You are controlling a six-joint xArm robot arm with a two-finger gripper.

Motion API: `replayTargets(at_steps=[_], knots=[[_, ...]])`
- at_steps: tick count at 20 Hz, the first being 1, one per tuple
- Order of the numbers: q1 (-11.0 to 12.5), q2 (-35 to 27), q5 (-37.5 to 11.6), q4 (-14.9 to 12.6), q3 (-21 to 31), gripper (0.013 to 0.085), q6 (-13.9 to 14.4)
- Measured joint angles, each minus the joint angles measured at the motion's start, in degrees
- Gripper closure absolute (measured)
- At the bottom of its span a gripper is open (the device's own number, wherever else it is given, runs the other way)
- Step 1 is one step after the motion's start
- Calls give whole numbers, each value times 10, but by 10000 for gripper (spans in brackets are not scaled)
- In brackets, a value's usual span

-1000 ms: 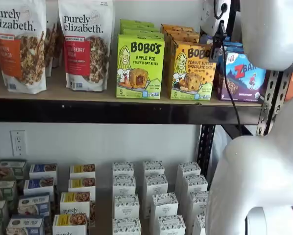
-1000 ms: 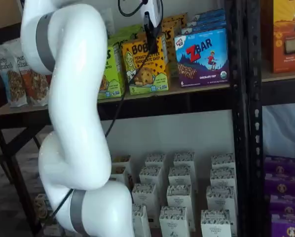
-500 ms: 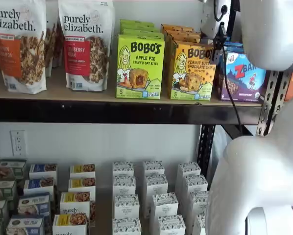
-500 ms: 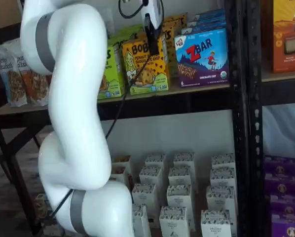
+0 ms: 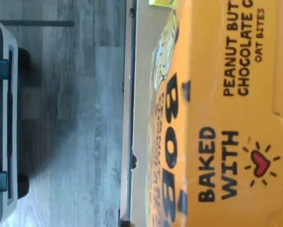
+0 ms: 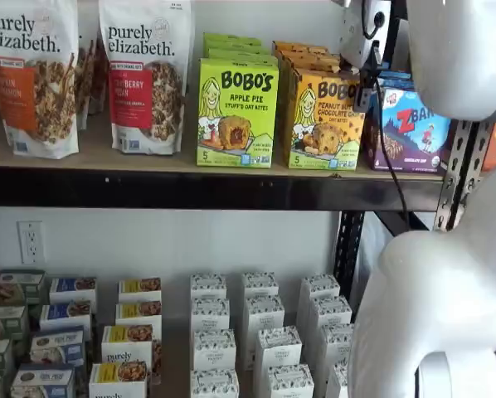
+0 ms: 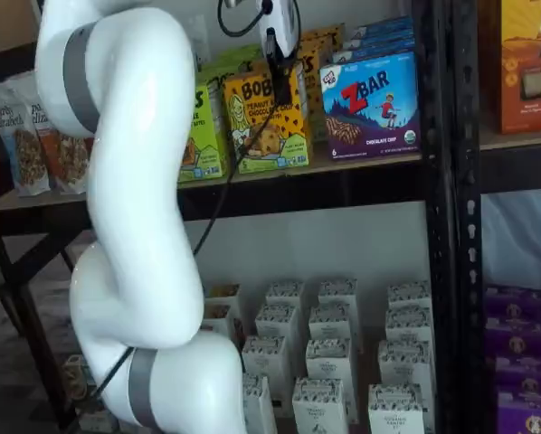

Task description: Pick up the orange box on the top shelf, the fifth box from the left

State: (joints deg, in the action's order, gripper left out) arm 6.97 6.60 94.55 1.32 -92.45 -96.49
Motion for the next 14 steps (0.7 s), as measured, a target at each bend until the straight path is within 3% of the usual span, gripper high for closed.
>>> replayTargets(at_steps=[5, 14], knots=[[0, 1, -1, 0, 2, 410, 0], [-3, -2, 4, -4, -3, 410, 2]])
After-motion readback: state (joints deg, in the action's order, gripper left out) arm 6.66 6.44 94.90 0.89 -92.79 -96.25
